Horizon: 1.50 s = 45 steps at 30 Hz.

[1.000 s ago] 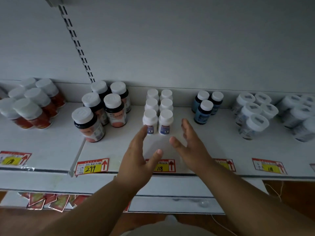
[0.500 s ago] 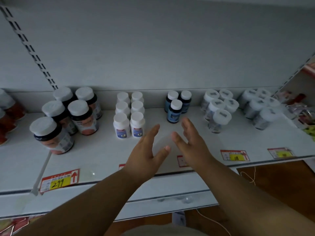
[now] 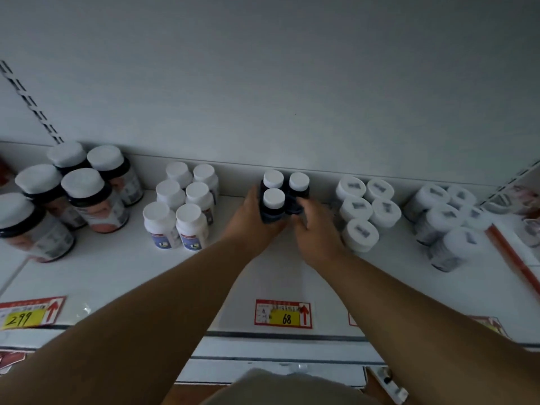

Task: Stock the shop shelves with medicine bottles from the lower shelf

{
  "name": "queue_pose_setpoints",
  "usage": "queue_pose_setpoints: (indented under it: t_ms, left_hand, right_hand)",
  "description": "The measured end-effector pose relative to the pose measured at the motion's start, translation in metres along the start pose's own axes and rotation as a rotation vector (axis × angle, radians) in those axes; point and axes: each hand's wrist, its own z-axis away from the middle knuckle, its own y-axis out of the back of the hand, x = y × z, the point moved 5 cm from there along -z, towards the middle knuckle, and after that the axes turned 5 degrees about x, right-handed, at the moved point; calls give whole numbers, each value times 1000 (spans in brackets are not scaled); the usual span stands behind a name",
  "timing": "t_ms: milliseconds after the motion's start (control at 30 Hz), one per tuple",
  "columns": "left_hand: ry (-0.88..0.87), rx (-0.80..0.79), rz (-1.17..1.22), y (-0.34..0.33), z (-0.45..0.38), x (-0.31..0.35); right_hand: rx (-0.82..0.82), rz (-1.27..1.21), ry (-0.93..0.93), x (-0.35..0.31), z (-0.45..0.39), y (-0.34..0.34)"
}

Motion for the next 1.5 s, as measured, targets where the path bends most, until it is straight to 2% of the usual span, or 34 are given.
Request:
queue_pose_setpoints:
  t_ms: [500,700,867,1033,1300,1500]
  left_hand:
    - [-64,-29,-82,-4,-7,-5]
    - [-29,-42,-82,-1,-2,-8]
    - [84,19,-153,9,38,-15]
    - [27,44,-161,16,92,-13]
    - [-156,-154,-155,4,119,3]
    - [-185,-239,-99,-17,128,16]
  right_hand:
    - [-26,25,-17,4,-4,-9]
    - [-16,80,-59,0,3,-6]
    - [6,37,-133,-2,17,-3]
    - [-8,1,-86,-4,44,-1]
    - [67,-97,-259,-4,109,15]
    - [130,-119,-309,11,130,37]
